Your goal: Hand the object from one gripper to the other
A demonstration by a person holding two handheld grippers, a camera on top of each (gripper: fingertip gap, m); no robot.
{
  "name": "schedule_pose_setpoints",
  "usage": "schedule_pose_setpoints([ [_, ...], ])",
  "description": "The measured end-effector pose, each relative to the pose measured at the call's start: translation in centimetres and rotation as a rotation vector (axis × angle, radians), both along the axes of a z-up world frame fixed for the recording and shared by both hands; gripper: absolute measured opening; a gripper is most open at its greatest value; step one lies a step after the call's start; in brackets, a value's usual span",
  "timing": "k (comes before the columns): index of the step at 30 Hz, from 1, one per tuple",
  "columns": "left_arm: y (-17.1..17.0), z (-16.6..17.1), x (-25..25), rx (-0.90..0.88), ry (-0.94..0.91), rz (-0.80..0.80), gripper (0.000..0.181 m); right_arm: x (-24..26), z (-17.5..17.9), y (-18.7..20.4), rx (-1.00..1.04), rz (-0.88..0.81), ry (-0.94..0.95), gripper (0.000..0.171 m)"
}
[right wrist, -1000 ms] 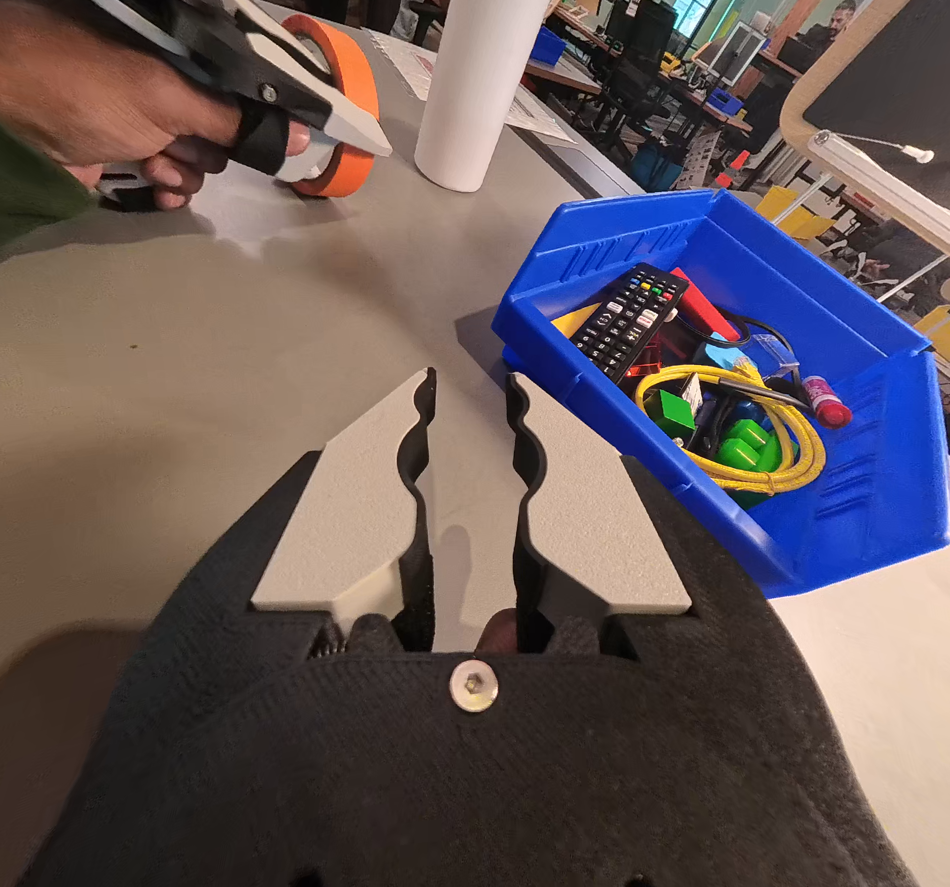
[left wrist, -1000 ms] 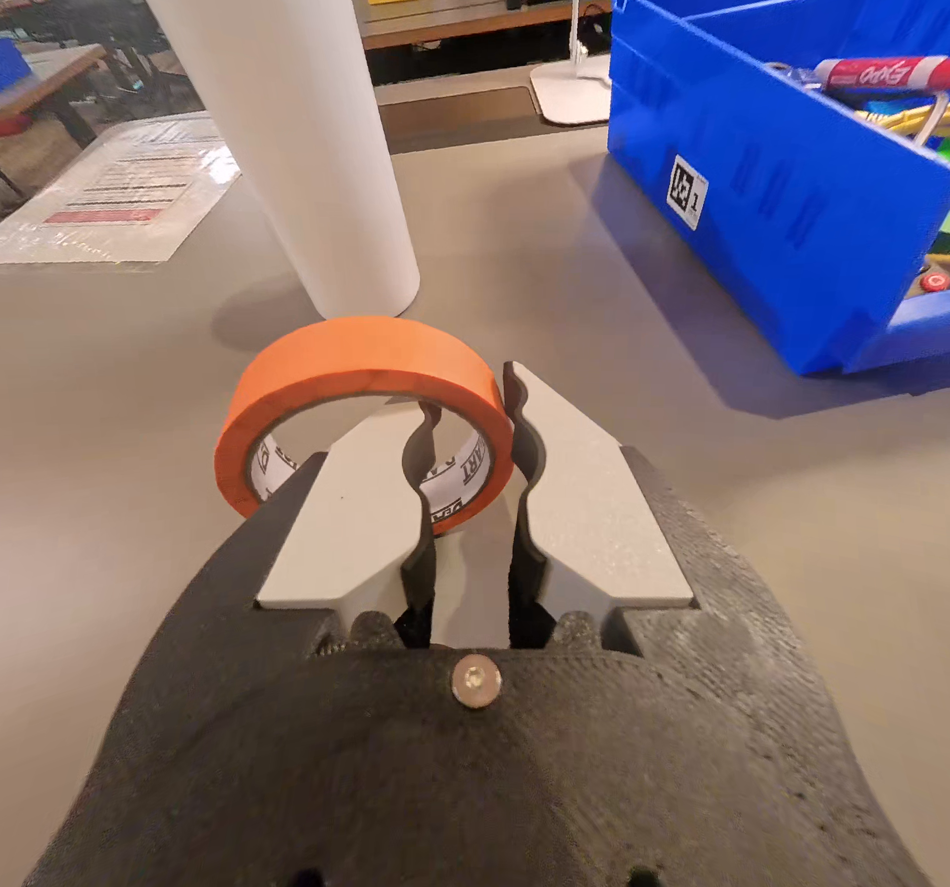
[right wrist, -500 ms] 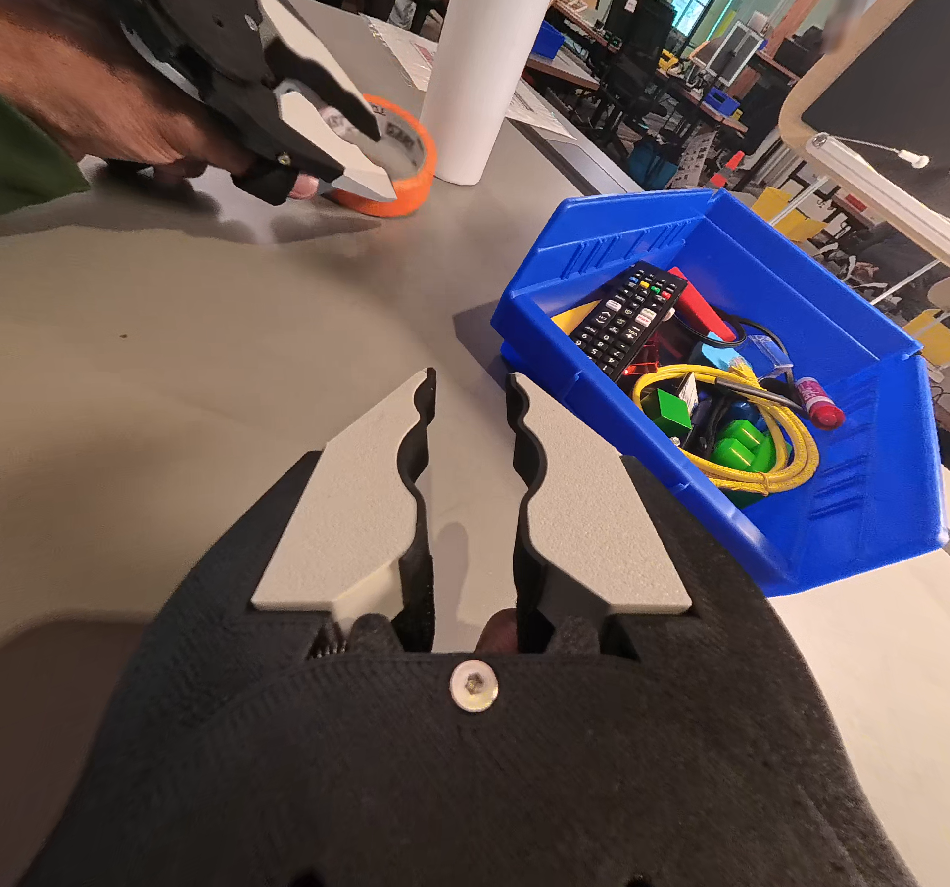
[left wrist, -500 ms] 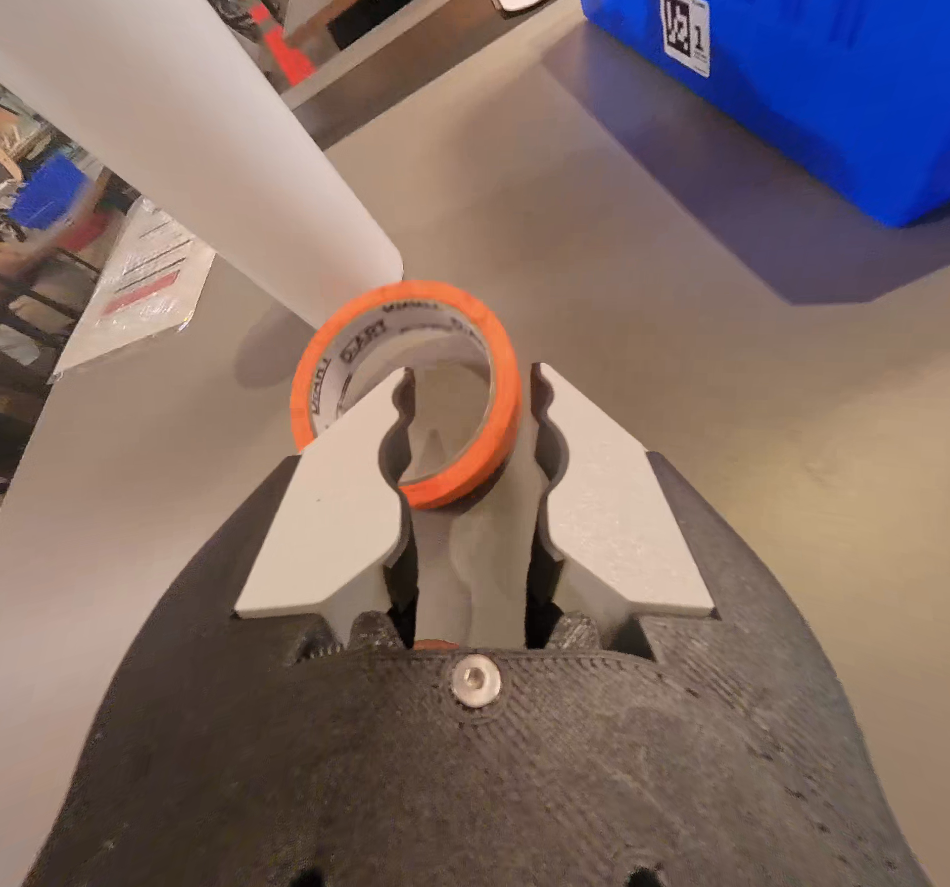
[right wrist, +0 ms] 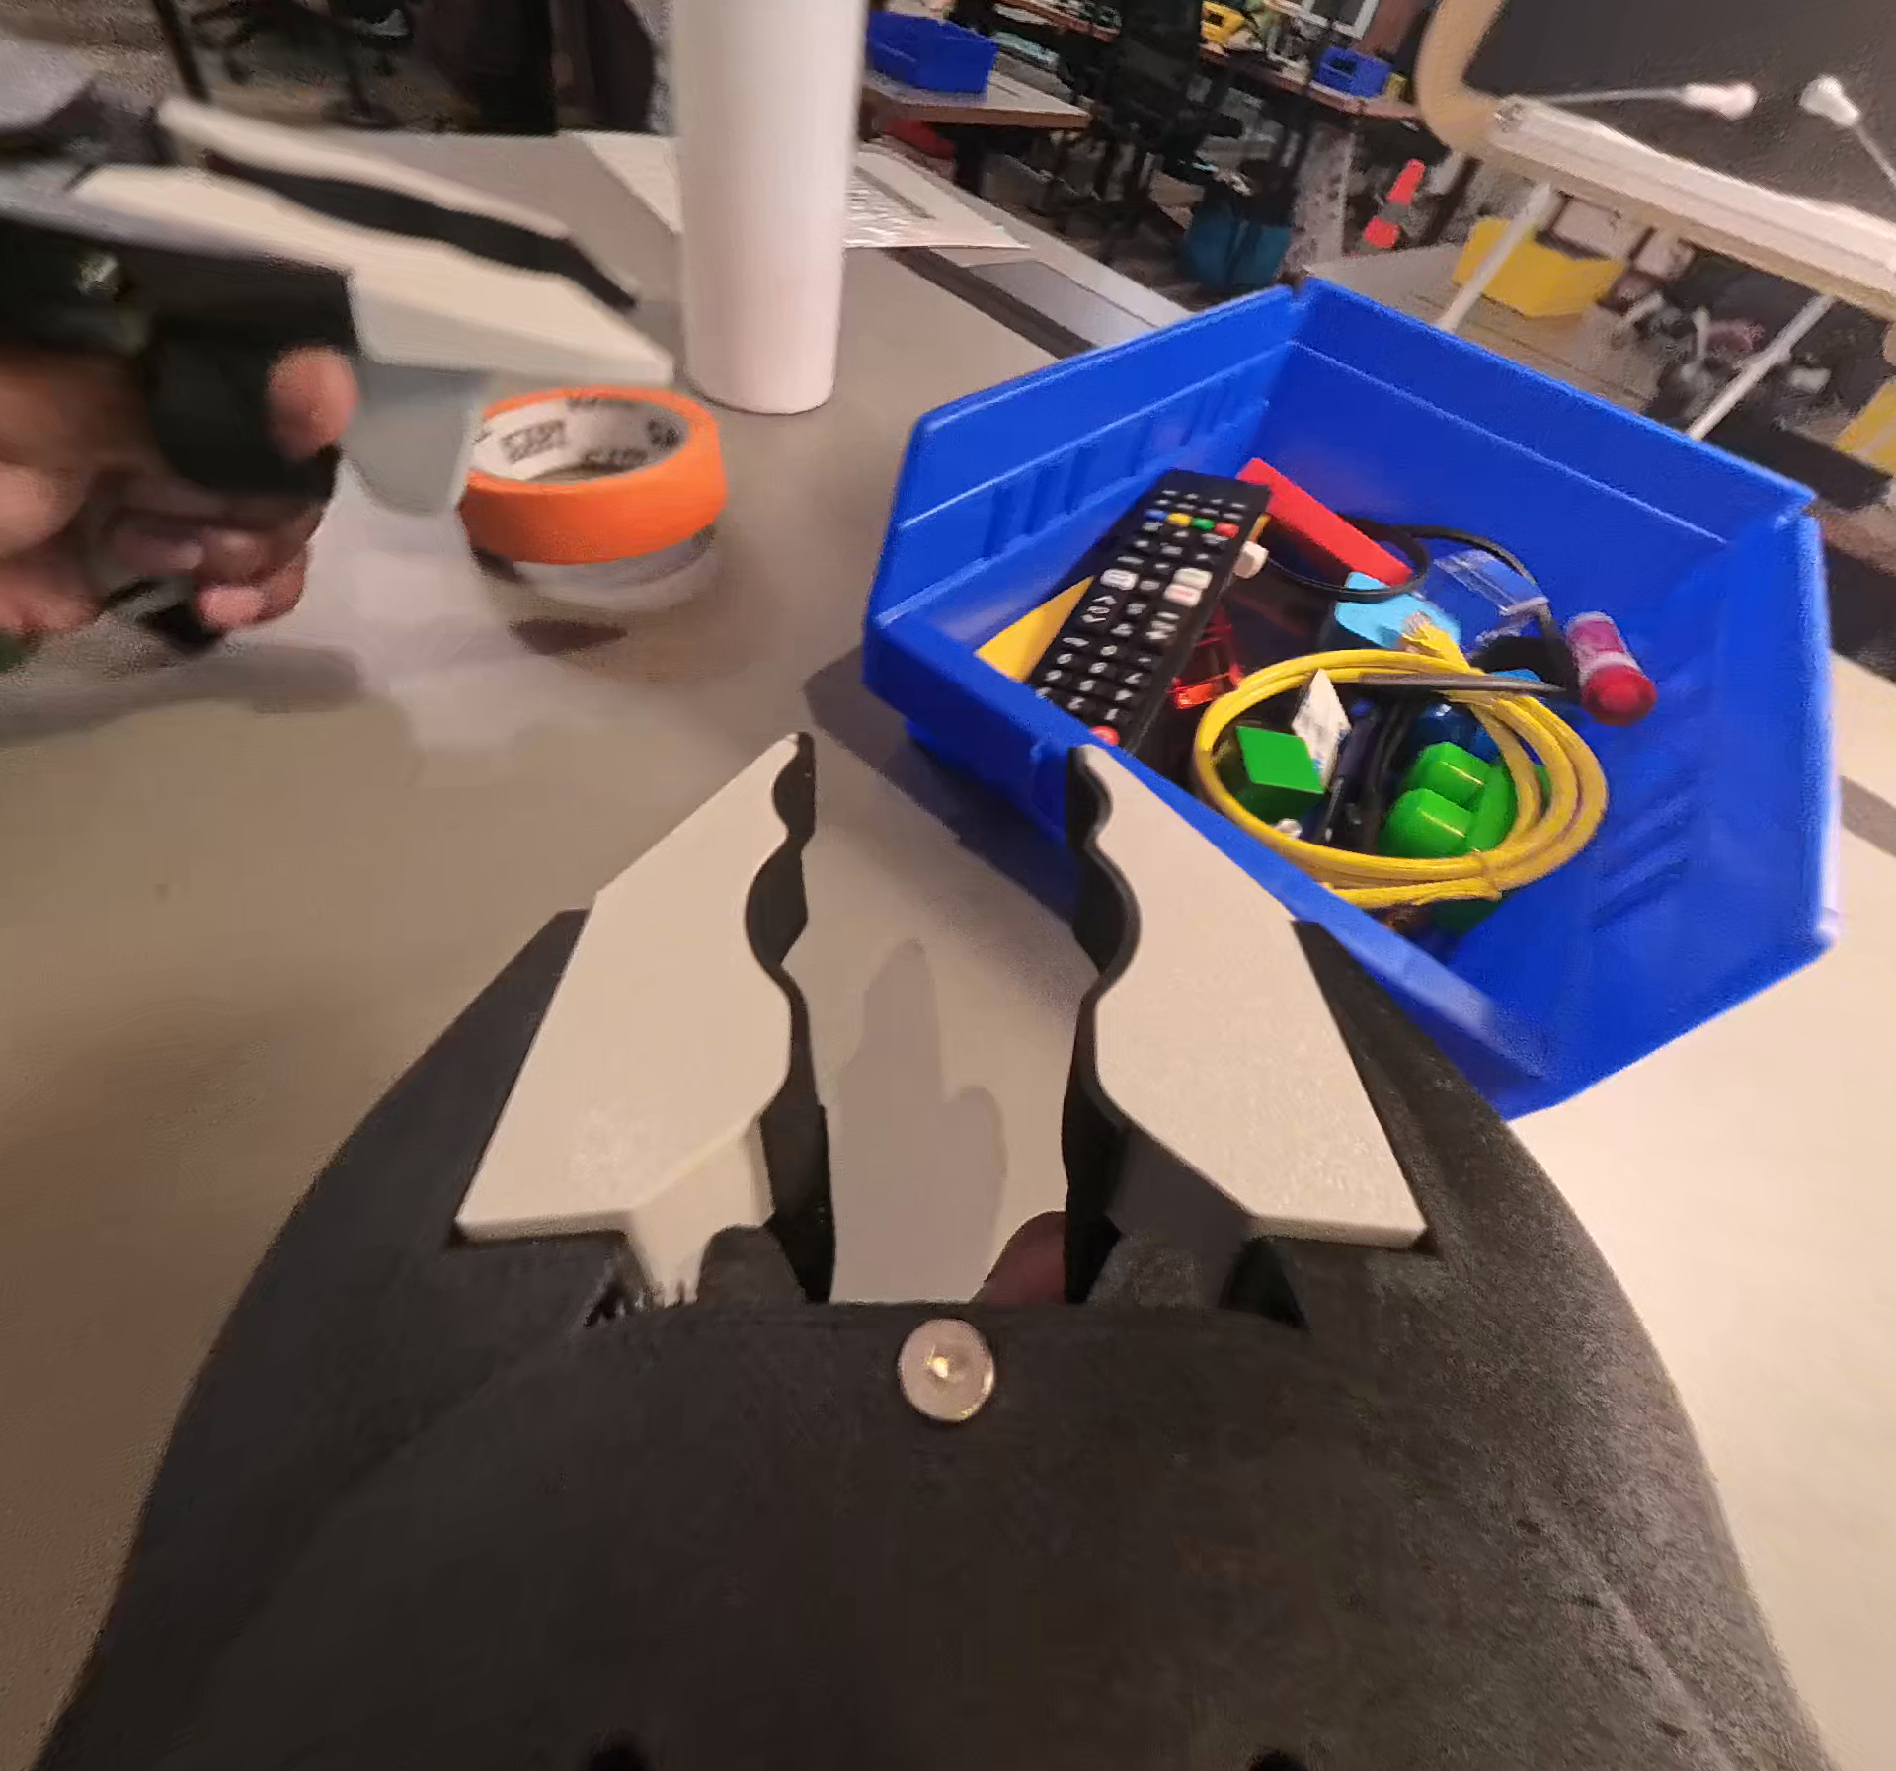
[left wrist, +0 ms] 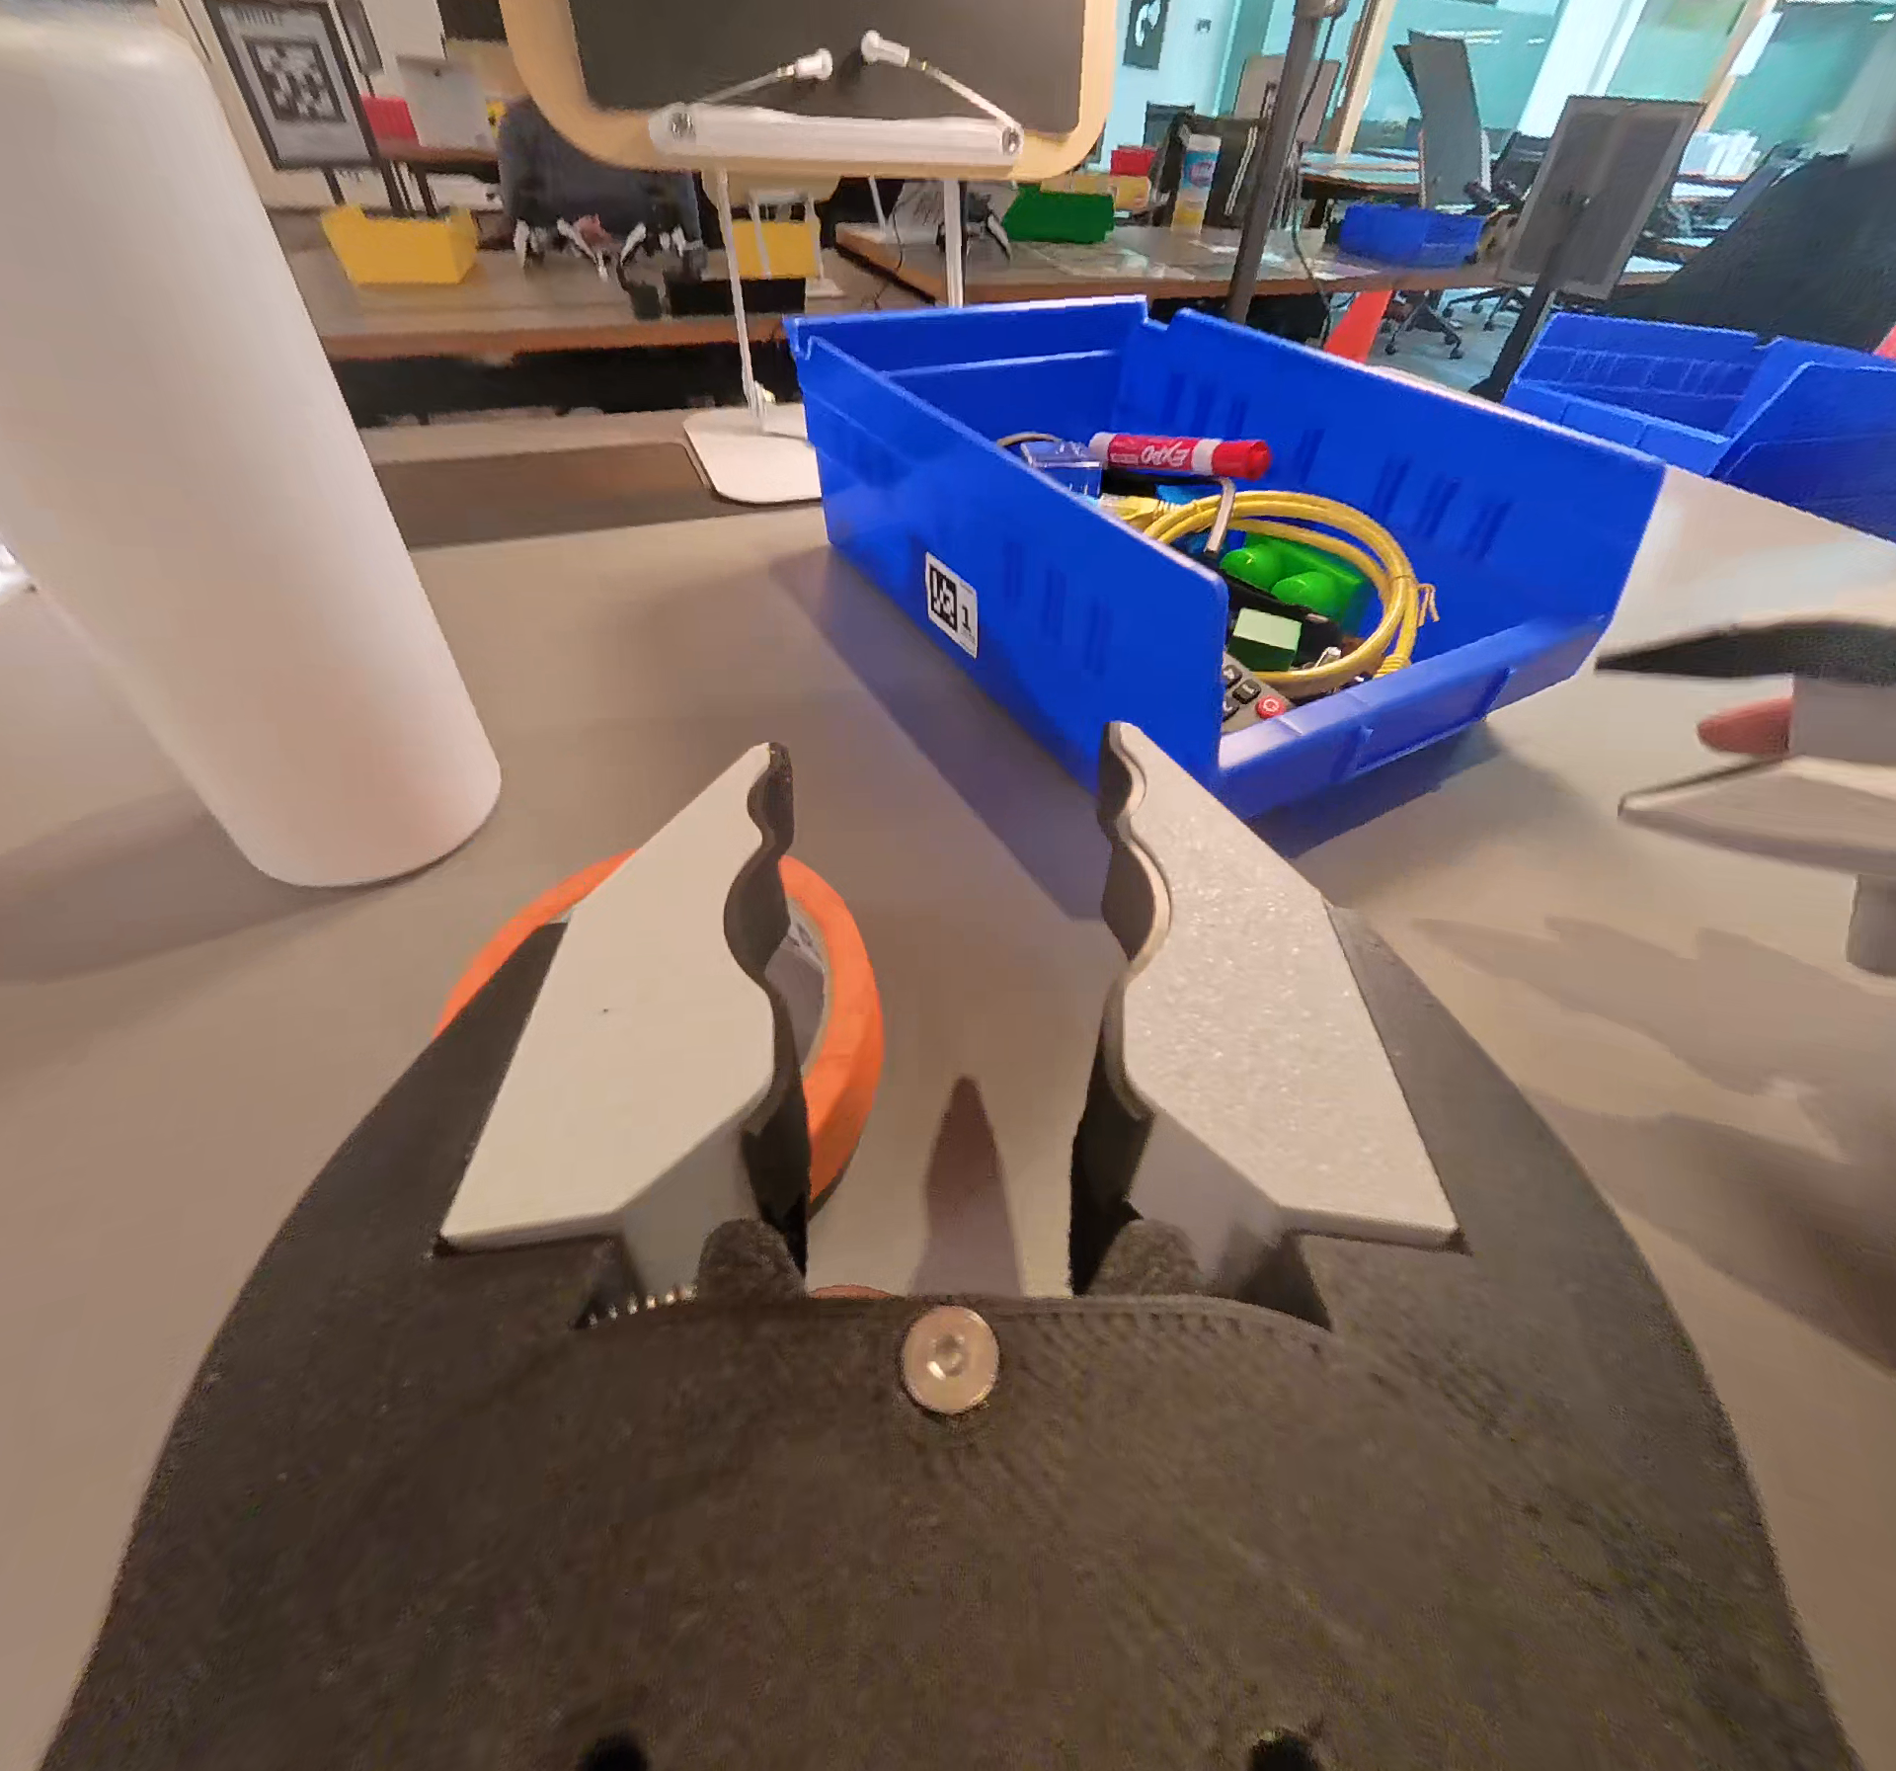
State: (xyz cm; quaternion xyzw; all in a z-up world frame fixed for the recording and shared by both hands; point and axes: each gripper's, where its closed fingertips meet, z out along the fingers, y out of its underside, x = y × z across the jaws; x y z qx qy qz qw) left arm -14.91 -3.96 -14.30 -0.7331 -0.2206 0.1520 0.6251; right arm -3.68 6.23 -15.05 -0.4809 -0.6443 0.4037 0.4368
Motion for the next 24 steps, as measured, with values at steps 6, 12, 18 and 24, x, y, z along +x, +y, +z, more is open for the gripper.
schedule_pose_setpoints([
  [6, -0.5, -0.7, -0.8, -0.043, 0.024, 0.079, 0.062, -4.1, 2.3, 3.6, -0.013, -0.102, -0.089, 0.060],
  [12, -0.2, -1.0, -0.6, -0.078, 0.055, 0.078, 0.061, -9.0, 0.5, 7.3, 0.330, -0.057, -0.331, 0.061],
  [18, 0.0, -1.1, -0.4, -0.091, 0.065, 0.066, 0.061, -13.0, -2.1, 8.8, 0.717, 0.248, -0.463, 0.067],
  [24, 0.2, -1.2, -0.3, -0.099, 0.073, 0.061, 0.061, -14.4, -6.4, 9.3, 0.833, 0.453, -0.649, 0.079],
])
